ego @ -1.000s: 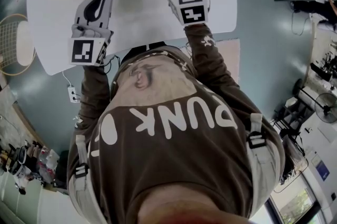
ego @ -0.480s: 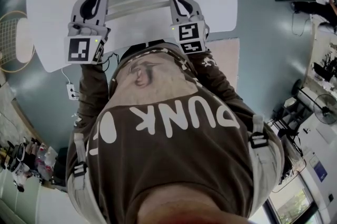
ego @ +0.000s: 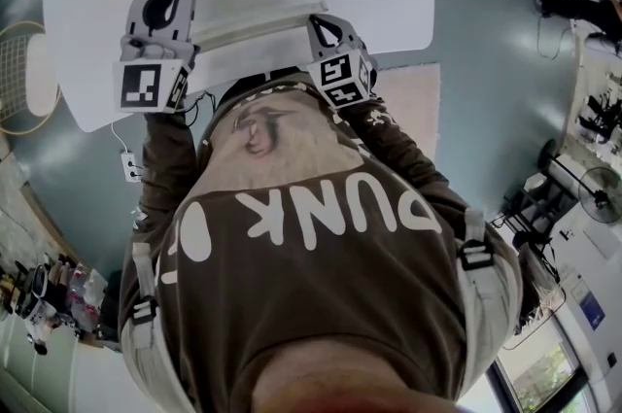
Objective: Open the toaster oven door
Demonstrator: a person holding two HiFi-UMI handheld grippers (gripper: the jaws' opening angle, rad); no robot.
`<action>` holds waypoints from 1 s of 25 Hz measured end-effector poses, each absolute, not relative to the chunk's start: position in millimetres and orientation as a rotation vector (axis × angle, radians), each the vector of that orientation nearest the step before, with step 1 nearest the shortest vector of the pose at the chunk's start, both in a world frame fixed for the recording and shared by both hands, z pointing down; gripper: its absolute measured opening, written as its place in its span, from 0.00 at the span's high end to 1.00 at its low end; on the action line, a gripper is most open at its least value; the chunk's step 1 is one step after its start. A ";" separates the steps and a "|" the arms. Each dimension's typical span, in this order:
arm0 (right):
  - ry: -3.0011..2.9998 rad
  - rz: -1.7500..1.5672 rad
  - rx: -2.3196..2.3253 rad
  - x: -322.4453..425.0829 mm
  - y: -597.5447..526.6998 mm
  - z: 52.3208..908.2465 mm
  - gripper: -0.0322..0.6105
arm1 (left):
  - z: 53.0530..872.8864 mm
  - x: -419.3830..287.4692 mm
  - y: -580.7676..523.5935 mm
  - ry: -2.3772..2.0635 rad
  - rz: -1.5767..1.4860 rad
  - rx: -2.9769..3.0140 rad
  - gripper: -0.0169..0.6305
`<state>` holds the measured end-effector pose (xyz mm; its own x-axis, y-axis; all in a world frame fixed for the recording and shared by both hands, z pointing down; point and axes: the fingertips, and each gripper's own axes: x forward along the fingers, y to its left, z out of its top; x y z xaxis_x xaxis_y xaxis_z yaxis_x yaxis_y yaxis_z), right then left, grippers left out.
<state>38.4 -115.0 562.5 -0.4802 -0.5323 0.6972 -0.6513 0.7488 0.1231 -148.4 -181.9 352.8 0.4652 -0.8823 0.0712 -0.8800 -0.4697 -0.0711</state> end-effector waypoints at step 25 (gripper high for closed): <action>-2.022 0.413 0.578 35.2 -64.3 718.5 0.93 | 358.2 -158.2 -167.4 1.640 -0.189 -2.662 0.97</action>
<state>35.2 -64.3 718.5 -0.4292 -0.2302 0.8734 -0.5543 0.8306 -0.0535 -158.2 -167.4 358.2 0.4445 -0.8905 0.0977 -0.8894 -0.4517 -0.0708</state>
